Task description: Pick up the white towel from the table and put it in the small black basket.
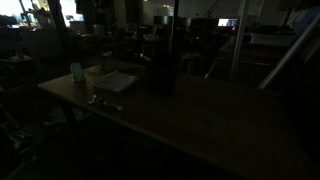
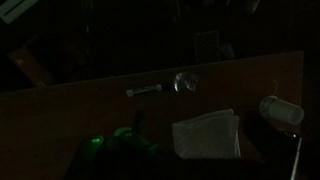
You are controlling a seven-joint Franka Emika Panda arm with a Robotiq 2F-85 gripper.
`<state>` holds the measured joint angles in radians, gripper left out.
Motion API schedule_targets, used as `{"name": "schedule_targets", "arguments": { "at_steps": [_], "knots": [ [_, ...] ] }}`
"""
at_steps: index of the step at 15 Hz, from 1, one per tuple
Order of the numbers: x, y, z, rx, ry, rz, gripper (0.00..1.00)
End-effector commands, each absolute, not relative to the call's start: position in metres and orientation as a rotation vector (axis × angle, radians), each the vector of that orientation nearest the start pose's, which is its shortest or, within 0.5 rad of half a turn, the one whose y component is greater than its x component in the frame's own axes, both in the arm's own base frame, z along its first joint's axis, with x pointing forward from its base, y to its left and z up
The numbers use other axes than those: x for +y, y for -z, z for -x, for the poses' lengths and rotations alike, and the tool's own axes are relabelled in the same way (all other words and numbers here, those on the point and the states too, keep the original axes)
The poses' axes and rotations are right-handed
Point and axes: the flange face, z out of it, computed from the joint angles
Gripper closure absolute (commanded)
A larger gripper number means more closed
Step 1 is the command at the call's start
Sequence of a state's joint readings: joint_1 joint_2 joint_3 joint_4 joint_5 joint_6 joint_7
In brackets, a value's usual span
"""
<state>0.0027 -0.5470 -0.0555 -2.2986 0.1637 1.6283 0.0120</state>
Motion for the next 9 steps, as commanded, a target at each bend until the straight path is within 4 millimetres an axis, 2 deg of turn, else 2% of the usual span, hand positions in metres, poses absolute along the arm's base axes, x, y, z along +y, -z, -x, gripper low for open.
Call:
{"name": "schedule_targets", "arguments": {
  "at_steps": [1, 6, 9],
  "knots": [
    [0.041, -0.547, -0.404, -0.063, -0.097, 2.952, 0.0],
    [0.123, -0.545, -0.461, -0.428, 0.101, 3.01, 0.0],
    [0.147, -0.54, -0.502, -0.629, 0.213, 3.044, 0.0]
  ]
}}
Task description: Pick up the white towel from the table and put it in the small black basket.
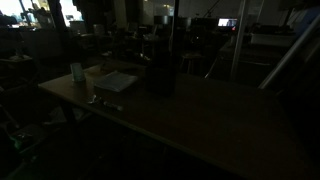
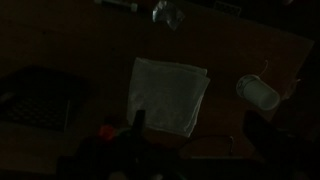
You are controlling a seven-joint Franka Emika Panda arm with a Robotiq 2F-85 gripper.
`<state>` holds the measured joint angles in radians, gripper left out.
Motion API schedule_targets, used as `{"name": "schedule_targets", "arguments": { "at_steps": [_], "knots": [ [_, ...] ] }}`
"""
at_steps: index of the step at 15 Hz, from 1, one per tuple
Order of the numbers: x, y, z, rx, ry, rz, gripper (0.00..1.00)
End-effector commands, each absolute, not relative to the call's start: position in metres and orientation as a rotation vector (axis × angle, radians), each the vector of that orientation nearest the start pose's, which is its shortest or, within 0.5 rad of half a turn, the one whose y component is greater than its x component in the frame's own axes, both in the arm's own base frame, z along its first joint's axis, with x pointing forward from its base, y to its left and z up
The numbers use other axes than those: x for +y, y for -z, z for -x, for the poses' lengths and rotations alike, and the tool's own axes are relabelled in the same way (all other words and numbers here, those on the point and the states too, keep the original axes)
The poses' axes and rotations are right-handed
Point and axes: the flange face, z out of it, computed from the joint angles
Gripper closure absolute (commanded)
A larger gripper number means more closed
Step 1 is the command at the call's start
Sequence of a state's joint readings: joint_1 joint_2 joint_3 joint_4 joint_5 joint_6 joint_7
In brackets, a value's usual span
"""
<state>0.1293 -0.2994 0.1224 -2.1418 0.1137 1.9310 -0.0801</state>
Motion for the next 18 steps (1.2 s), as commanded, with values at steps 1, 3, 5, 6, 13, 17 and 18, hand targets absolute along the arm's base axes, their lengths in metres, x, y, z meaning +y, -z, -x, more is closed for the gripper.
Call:
{"name": "schedule_targets", "arguments": {
  "at_steps": [1, 3, 5, 6, 13, 17, 18],
  "knots": [
    [0.148, -0.534, -0.517, -0.685, 0.238, 3.056, 0.0],
    [0.147, -0.521, -0.544, -0.76, 0.282, 3.06, 0.0],
    [0.146, -0.501, -0.568, -0.794, 0.3, 3.047, 0.0],
    [0.149, -0.489, -0.577, -0.806, 0.304, 3.025, 0.0],
    [0.193, -0.396, -0.612, -0.931, 0.223, 2.92, 0.0],
    [0.202, -0.346, -0.618, -0.978, 0.134, 2.892, 0.0],
    [0.204, -0.334, -0.619, -0.994, 0.114, 2.887, 0.0]
  ]
}}
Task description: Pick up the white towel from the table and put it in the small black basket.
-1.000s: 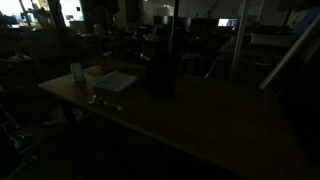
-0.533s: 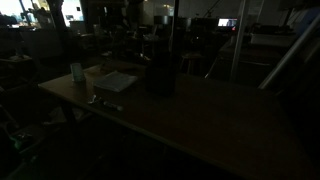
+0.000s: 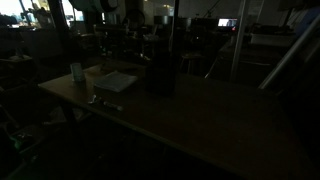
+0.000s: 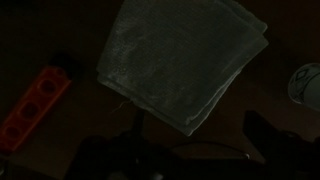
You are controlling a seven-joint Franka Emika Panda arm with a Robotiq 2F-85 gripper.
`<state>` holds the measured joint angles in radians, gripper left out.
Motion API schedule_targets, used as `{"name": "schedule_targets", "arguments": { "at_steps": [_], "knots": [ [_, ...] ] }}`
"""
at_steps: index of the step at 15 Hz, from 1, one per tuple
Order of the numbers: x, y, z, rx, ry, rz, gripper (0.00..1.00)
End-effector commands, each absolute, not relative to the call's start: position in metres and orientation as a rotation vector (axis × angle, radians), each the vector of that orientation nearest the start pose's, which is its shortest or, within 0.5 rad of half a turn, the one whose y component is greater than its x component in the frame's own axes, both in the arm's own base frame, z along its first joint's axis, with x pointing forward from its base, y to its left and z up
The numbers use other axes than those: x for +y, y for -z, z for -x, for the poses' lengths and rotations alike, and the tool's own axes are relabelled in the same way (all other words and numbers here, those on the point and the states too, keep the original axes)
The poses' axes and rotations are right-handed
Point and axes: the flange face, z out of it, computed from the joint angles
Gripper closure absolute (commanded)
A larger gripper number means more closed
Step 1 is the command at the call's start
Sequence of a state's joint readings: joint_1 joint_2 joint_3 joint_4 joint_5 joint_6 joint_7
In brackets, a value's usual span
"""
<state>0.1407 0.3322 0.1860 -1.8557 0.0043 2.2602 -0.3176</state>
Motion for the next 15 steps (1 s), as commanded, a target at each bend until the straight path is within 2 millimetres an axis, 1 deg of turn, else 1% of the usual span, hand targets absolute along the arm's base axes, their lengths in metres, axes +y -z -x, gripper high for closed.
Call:
{"name": "schedule_targets", "arguments": {
  "at_steps": [1, 2, 6, 11, 13, 15],
  "knots": [
    [0.204, -0.321, -0.62, -1.008, 0.097, 2.881, 0.0],
    [0.203, -0.307, -0.623, -1.019, 0.074, 2.884, 0.0],
    [0.192, -0.267, -0.634, -1.027, 0.069, 2.889, 0.0],
    [0.175, -0.228, -0.651, -1.035, 0.097, 2.905, 0.0],
    [0.173, -0.214, -0.652, -1.037, 0.078, 2.896, 0.0],
    [0.174, -0.201, -0.649, -1.041, 0.037, 2.881, 0.0]
  ]
}}
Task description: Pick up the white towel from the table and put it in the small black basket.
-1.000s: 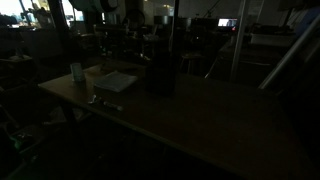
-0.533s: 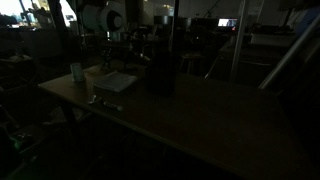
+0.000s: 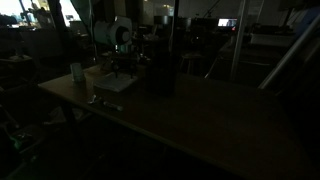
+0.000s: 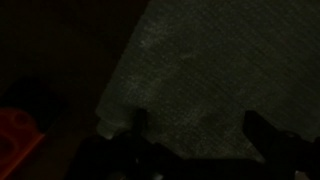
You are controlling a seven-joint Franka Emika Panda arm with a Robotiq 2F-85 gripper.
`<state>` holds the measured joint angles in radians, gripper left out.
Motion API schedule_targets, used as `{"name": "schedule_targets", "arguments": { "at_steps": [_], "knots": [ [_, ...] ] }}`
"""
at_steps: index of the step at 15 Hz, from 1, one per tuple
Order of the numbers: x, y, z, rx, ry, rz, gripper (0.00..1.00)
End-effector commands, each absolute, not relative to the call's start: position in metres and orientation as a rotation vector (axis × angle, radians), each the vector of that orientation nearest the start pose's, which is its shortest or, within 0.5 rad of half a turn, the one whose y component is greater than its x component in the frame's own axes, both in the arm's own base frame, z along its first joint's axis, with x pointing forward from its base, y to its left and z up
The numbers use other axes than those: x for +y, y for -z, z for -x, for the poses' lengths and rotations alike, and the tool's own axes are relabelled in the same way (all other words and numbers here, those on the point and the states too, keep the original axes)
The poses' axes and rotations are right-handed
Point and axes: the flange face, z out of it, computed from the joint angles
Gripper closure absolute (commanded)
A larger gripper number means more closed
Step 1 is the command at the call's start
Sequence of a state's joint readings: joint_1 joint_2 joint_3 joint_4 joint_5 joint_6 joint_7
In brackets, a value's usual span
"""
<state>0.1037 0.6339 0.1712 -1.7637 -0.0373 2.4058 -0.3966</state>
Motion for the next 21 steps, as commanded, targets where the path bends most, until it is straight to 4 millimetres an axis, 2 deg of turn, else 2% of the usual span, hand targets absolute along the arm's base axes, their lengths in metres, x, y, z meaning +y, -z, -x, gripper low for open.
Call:
{"name": "schedule_targets", "arguments": {
  "at_steps": [1, 2, 3, 5, 10, 14, 18, 21],
  "knots": [
    [0.175, -0.196, -0.646, -1.045, 0.02, 2.875, 0.0],
    [0.177, -0.193, -0.643, -1.043, 0.001, 2.869, 0.03],
    [0.179, -0.193, -0.64, -1.045, -0.009, 2.862, 0.27],
    [0.184, -0.196, -0.635, -1.031, -0.024, 2.865, 0.3],
    [0.186, -0.217, -0.623, -0.985, -0.062, 2.874, 0.7],
    [0.187, -0.237, -0.616, -0.95, -0.094, 2.89, 0.98],
    [0.183, -0.267, -0.61, -0.915, -0.095, 2.931, 0.98],
    [0.172, -0.31, -0.61, -0.853, -0.029, 2.995, 0.97]
  ]
}}
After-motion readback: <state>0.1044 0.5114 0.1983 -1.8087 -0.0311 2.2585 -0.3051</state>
